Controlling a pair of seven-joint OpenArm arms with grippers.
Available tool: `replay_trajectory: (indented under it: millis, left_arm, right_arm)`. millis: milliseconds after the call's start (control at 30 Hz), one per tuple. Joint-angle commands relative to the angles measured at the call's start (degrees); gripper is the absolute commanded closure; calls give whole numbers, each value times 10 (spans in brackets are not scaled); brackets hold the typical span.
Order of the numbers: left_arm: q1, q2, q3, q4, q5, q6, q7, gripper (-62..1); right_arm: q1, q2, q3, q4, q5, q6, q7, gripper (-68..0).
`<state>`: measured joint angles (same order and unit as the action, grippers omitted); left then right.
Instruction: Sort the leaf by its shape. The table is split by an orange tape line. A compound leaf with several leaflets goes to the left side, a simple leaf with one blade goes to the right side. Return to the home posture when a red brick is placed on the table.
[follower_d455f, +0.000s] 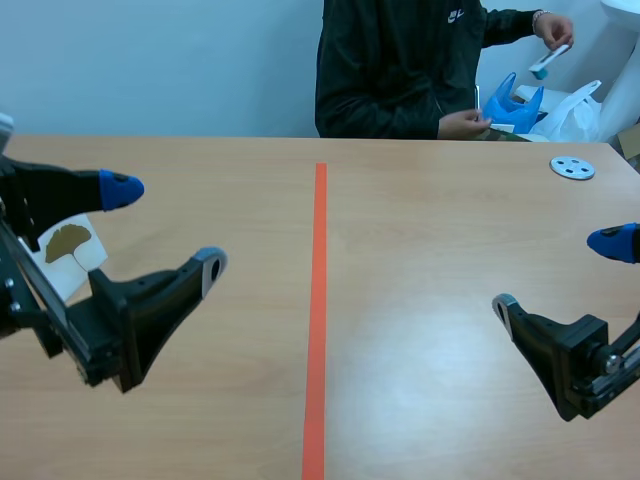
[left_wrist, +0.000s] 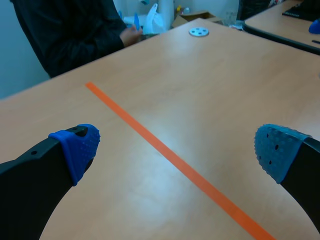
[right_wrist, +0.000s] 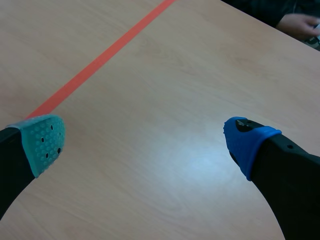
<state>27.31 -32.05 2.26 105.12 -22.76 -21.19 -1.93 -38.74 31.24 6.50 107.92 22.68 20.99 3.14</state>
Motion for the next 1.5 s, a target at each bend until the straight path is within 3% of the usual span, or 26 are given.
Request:
replay_trajectory:
  millis: [0, 300, 400, 500, 967, 1467]
  left_arm:
    - [7, 17, -5, -11, 0, 0, -10, -623]
    - [27, 75, -4, -12, 44, 5, -10, -623]
    - [27, 76, -1, -12, 47, 5, -10, -623]
    - [27, 76, 0, -13, 70, 5, -10, -623]
    - [27, 75, 19, -24, 70, 10, 47, -623]
    - [27, 75, 19, -45, 59, 9, 43, -623]
  right_arm:
    - [7, 5, 5, 3, 4, 0, 9, -679]
    - [7, 5, 5, 3, 4, 0, 9, -679]
    - [7, 5, 5, 3, 5, 0, 9, -679]
    - [7, 5, 5, 3, 4, 0, 9, -679]
    - [7, 5, 5, 3, 4, 0, 8, -679]
    - [7, 5, 5, 3, 4, 0, 8, -679]
